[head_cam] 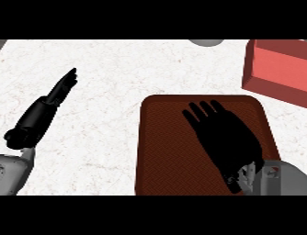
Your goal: Pick the croissant from the tray and place it in the cardboard box
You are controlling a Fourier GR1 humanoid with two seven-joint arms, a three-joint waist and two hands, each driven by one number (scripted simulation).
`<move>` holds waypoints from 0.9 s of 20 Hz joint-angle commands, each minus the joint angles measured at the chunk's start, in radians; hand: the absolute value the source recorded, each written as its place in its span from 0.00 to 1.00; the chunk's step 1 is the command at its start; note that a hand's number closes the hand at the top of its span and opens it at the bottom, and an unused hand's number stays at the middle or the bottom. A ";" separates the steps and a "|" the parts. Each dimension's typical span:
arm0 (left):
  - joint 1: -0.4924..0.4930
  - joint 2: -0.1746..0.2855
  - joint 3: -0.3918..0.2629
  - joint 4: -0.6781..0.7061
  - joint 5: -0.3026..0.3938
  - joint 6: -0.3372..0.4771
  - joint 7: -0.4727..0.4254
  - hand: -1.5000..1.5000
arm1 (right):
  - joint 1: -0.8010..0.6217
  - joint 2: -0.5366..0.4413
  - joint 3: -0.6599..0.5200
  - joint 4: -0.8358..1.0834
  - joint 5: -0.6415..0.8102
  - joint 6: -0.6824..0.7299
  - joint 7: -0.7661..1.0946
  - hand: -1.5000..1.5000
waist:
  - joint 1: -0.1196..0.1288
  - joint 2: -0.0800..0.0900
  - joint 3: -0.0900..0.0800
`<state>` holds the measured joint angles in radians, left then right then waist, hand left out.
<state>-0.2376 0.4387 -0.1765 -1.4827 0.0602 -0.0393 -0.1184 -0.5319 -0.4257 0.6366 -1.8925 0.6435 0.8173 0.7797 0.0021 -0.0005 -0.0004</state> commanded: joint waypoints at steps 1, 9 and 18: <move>-0.004 -0.040 0.001 -0.012 -0.024 -0.001 0.029 0.50 | 0.006 0.071 0.058 0.037 0.122 -0.010 0.043 0.00 | 0.001 0.000 0.000; 0.019 -0.034 0.083 -0.011 -0.035 -0.089 0.001 0.50 | 0.024 0.088 0.009 0.157 0.254 -0.036 -0.113 0.00 | 0.001 0.001 0.000; 0.058 -0.097 0.084 -0.102 -0.106 -0.072 0.066 0.50 | 0.069 0.064 -0.029 0.244 0.395 -0.089 -0.232 0.00 | 0.001 0.000 0.001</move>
<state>-0.2017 0.3606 -0.1036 -1.5479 -0.0204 -0.1090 -0.0746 -0.4895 -0.3754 0.6203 -1.6769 0.9780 0.7482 0.5834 0.0033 0.0000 0.0000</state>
